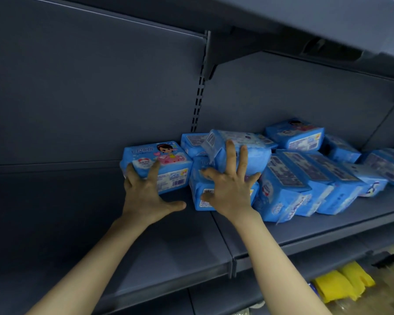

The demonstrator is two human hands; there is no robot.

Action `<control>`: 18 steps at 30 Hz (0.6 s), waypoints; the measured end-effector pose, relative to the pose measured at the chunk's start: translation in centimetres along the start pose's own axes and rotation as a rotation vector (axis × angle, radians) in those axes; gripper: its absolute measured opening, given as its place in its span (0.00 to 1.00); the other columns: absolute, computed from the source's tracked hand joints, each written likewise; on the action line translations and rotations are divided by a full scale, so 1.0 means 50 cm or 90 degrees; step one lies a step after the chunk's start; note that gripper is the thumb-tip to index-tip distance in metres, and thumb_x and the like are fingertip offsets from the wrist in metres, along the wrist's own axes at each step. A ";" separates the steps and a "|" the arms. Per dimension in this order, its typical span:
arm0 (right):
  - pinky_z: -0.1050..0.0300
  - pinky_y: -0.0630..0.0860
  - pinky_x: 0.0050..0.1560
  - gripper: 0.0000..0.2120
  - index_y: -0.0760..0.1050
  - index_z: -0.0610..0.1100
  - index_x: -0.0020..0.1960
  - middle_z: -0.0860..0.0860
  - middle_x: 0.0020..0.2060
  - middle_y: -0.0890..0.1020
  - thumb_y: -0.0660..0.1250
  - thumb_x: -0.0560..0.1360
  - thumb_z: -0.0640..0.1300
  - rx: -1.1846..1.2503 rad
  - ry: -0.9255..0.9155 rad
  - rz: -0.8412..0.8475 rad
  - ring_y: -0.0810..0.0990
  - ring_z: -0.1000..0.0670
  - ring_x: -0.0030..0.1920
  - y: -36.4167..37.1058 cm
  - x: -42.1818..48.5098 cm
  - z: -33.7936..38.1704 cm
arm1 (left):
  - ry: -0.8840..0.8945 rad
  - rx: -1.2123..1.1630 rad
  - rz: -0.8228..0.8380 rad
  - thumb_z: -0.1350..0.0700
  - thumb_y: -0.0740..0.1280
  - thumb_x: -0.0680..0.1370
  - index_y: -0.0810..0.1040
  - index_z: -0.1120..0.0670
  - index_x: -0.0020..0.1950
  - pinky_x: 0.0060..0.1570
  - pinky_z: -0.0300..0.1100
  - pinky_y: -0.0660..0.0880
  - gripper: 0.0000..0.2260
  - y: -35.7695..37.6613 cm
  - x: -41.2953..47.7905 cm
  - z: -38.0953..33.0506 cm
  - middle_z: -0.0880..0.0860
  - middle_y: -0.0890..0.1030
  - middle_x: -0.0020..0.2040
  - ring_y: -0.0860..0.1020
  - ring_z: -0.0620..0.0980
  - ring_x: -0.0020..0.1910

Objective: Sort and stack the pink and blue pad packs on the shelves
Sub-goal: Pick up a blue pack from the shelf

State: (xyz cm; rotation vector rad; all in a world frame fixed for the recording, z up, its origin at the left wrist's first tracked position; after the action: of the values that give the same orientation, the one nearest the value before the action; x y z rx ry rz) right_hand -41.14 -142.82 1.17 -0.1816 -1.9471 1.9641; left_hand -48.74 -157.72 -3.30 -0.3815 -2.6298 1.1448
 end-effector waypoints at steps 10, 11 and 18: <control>0.27 0.53 0.65 0.20 0.70 0.55 0.63 0.47 0.72 0.28 0.68 0.72 0.52 0.005 -0.041 -0.005 0.24 0.38 0.69 0.003 0.008 -0.019 | -0.027 -0.001 -0.018 0.42 0.77 0.61 0.46 0.43 0.76 0.71 0.55 0.54 0.53 0.020 0.001 -0.016 0.58 0.38 0.74 0.45 0.64 0.73; 0.27 0.53 0.65 0.20 0.69 0.55 0.63 0.47 0.71 0.28 0.67 0.73 0.52 0.009 -0.047 -0.005 0.24 0.38 0.69 0.004 0.008 -0.020 | -0.030 -0.001 -0.021 0.42 0.77 0.61 0.46 0.43 0.76 0.71 0.55 0.54 0.53 0.021 0.000 -0.016 0.58 0.37 0.74 0.45 0.64 0.73; 0.26 0.52 0.64 0.19 0.68 0.54 0.64 0.52 0.66 0.22 0.66 0.74 0.51 0.028 -0.079 -0.017 0.19 0.42 0.65 0.008 0.010 -0.024 | -0.049 -0.016 -0.053 0.44 0.78 0.61 0.45 0.43 0.76 0.71 0.56 0.54 0.54 0.025 -0.006 -0.015 0.56 0.37 0.75 0.45 0.62 0.74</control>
State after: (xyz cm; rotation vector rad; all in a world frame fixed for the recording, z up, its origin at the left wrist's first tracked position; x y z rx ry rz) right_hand -41.26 -141.51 0.80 -0.0231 -1.9682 2.0438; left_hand -48.05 -156.49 -3.74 -0.2341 -2.6999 1.1229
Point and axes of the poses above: each hand's wrist, its own x-axis towards the middle knuckle, its own y-axis out of the palm, z = x × y, the point moved 8 cm from there along x, towards the middle knuckle
